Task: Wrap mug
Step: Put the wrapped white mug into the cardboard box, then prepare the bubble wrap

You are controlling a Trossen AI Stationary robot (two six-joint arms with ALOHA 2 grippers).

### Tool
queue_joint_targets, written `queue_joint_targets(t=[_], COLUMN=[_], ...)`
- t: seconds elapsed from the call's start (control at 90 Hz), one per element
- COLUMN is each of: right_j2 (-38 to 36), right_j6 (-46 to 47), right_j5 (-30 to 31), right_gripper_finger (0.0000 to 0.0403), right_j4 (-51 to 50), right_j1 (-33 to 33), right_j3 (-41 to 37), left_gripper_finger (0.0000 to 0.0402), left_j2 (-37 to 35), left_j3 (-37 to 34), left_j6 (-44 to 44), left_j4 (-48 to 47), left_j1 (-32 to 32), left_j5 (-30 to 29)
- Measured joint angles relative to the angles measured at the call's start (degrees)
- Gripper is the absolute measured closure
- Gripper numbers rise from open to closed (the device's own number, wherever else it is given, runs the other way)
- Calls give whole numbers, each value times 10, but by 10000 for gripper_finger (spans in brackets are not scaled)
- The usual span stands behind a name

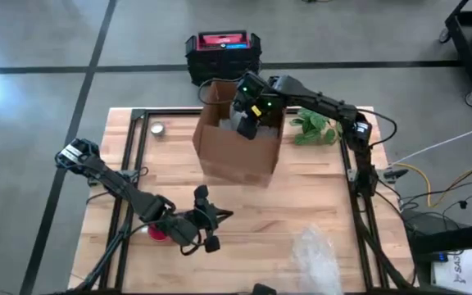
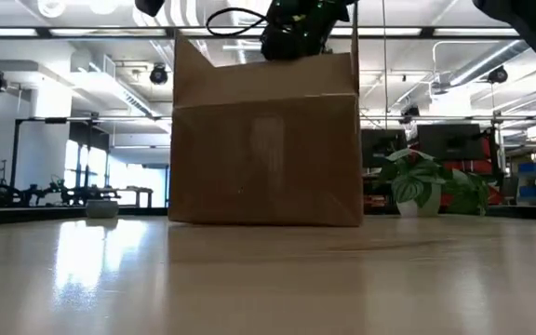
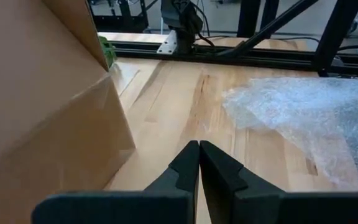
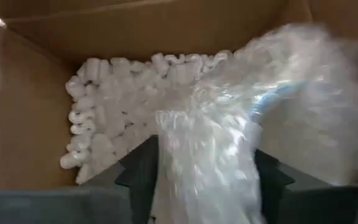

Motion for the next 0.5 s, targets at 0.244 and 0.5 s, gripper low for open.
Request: queue_joint_targets(t=[0.244,0.5], right_j2=[-28,-116], right_j6=[-12,-22], right_j5=[0,0], right_gripper_finger=[132,106], right_j4=[-9,-21], right_j1=[3,17], right_j3=[38,85], left_gripper_finger=[402,402], left_j2=[0,0], left_j3=[0,0], left_j6=[-3,-3], left_j4=[1,1], left_j1=[0,0], left_j5=[0,0])
